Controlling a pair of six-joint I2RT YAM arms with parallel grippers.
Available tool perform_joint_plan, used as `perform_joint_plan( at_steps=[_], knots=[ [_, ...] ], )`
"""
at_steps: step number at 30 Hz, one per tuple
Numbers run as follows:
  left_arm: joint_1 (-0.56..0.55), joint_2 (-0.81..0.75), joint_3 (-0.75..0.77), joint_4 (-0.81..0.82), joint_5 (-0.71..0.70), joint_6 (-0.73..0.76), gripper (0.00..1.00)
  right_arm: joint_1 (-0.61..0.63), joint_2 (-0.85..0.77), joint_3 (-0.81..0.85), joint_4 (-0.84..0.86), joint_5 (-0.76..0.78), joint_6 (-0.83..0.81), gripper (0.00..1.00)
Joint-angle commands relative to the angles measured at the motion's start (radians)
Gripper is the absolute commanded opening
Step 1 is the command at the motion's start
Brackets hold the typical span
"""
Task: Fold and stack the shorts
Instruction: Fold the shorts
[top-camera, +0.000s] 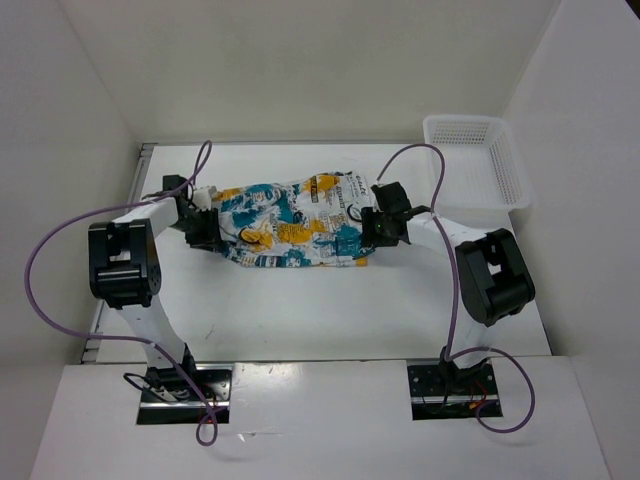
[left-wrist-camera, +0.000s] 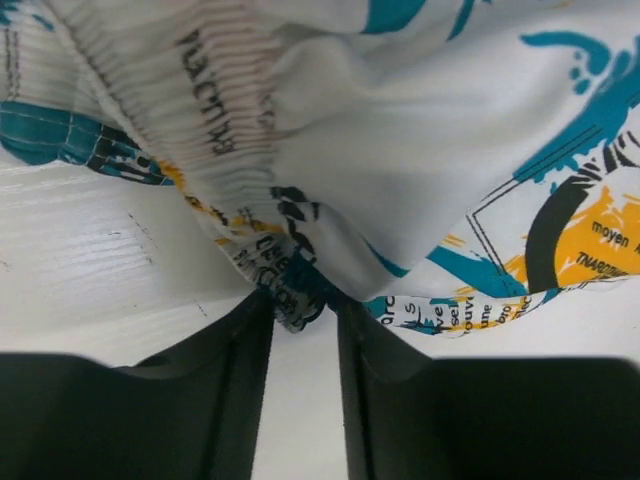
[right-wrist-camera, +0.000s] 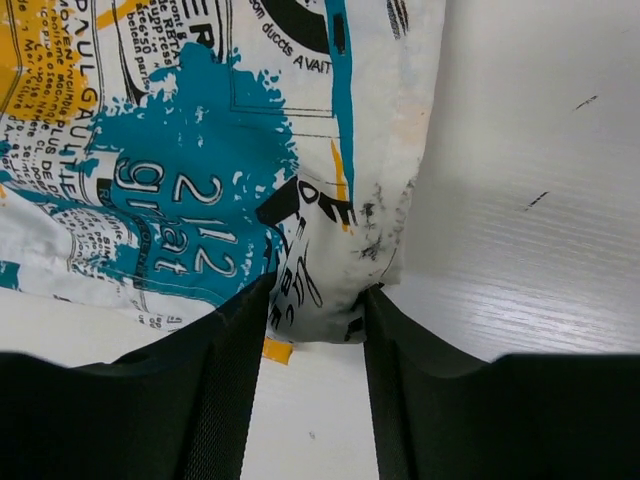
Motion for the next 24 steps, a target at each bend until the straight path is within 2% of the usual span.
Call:
perform_joint_plan(
  at_steps=[1, 2, 3, 4, 7, 8, 10, 13, 20, 24],
  knots=[
    [0.001, 0.013, 0.006, 0.007, 0.029, 0.006, 0.37, -0.002, -0.013, -0.011, 0.048, -0.003, -0.009, 0.46],
    [0.001, 0.013, 0.006, 0.007, 0.029, 0.006, 0.28, -0.002, -0.013, -0.011, 0.048, -0.003, -0.009, 0.44],
    [0.001, 0.022, 0.006, 0.007, 0.029, 0.006, 0.24, -0.002, -0.013, -0.011, 0.048, -0.013, -0.009, 0.41],
    [0.001, 0.022, 0.006, 0.007, 0.029, 0.006, 0.2, -0.002, -0.013, -0.011, 0.057, -0.013, -0.019, 0.29],
    [0.001, 0.013, 0.017, -0.004, 0.02, 0.006, 0.09, -0.002, -0.013, -0.011, 0.057, -0.003, -0.028, 0.12],
    [0.001, -0.004, 0.017, -0.019, 0.009, 0.006, 0.07, -0.002, -0.013, -0.011, 0.066, 0.02, -0.04, 0.02],
    [0.001, -0.044, 0.029, -0.039, -0.003, 0.006, 0.02, -0.002, -0.027, -0.002, 0.067, 0.042, -0.068, 0.0],
    [0.001, -0.102, 0.099, -0.097, -0.014, 0.006, 0.0, -0.002, -0.05, 0.016, 0.067, 0.071, -0.115, 0.0],
    [-0.008, -0.138, 0.242, -0.25, 0.052, 0.006, 0.0, -0.022, -0.079, 0.081, 0.027, 0.042, -0.158, 0.0],
    [-0.008, -0.138, 0.298, -0.269, 0.052, 0.006, 0.02, -0.022, -0.102, 0.105, 0.007, 0.022, -0.196, 0.0]
  ],
)
